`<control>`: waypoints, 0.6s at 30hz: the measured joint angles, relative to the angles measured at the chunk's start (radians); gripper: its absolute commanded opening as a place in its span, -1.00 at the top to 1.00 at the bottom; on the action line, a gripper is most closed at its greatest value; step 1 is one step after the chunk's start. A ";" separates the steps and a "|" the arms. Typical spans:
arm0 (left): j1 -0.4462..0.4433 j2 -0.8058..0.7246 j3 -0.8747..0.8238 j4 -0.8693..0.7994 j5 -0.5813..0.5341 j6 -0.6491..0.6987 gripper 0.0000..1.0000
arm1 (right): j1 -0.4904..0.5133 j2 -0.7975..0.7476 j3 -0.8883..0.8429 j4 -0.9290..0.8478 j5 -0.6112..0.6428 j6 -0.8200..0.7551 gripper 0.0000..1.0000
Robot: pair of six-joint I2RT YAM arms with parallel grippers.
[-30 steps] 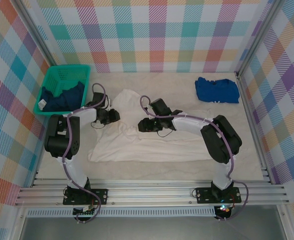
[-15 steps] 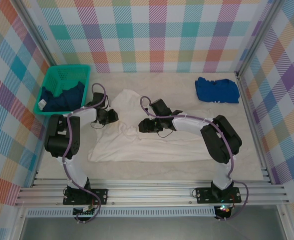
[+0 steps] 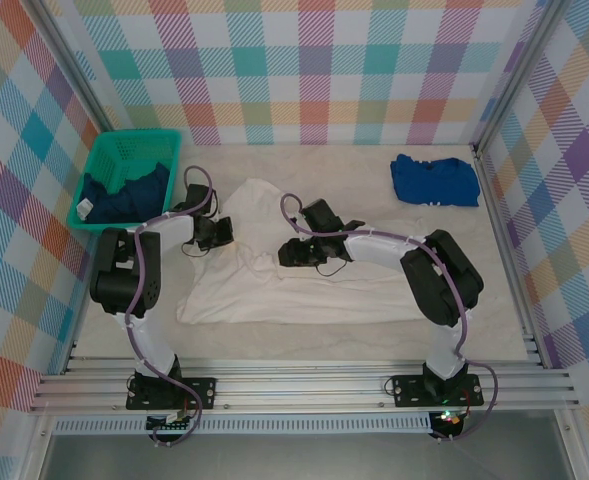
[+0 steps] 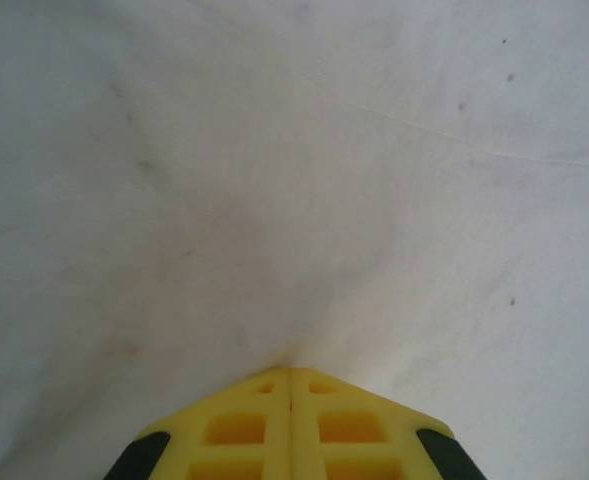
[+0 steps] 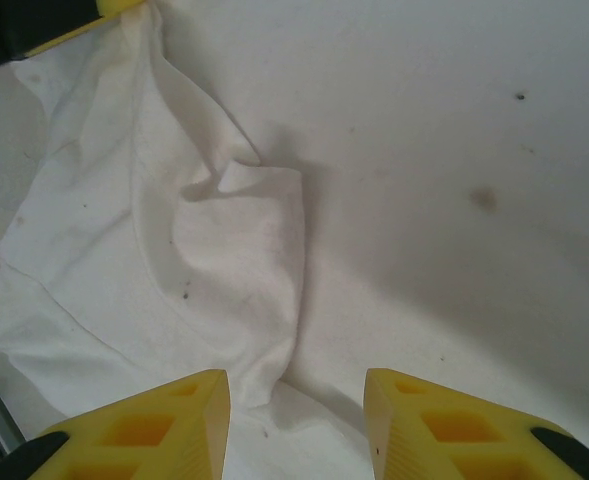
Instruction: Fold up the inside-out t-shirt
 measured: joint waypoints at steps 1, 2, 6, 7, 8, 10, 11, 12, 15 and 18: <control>0.001 -0.008 0.000 -0.004 -0.008 0.000 0.91 | 0.000 0.002 0.000 -0.004 0.000 0.000 0.20; 0.002 -0.018 -0.001 -0.006 -0.017 -0.001 0.91 | 0.000 0.002 0.000 -0.008 0.000 0.000 0.20; 0.008 -0.066 -0.011 -0.007 -0.042 -0.004 0.91 | -0.001 0.002 0.000 -0.021 0.007 0.000 0.20; 0.010 -0.072 -0.011 -0.008 -0.046 -0.004 0.90 | -0.003 0.002 0.000 -0.023 0.007 0.000 0.20; 0.011 -0.076 -0.011 -0.006 -0.050 -0.005 0.88 | -0.006 0.002 0.000 -0.027 0.008 -0.001 0.20; 0.014 -0.075 -0.011 -0.007 -0.056 -0.006 0.80 | -0.010 0.002 0.000 -0.031 0.008 0.000 0.20; 0.014 -0.073 -0.011 -0.008 -0.059 -0.008 0.78 | -0.011 0.002 0.000 -0.032 0.008 -0.001 0.20; 0.015 -0.071 -0.010 -0.008 -0.061 -0.010 0.75 | -0.012 0.002 0.000 -0.034 0.009 -0.001 0.20; 0.015 -0.060 -0.006 -0.007 -0.085 -0.017 0.67 | -0.016 0.001 0.000 -0.050 0.028 -0.005 0.19; 0.015 -0.062 -0.005 -0.007 -0.129 -0.037 0.32 | -0.026 -0.018 -0.011 -0.093 0.062 -0.021 0.16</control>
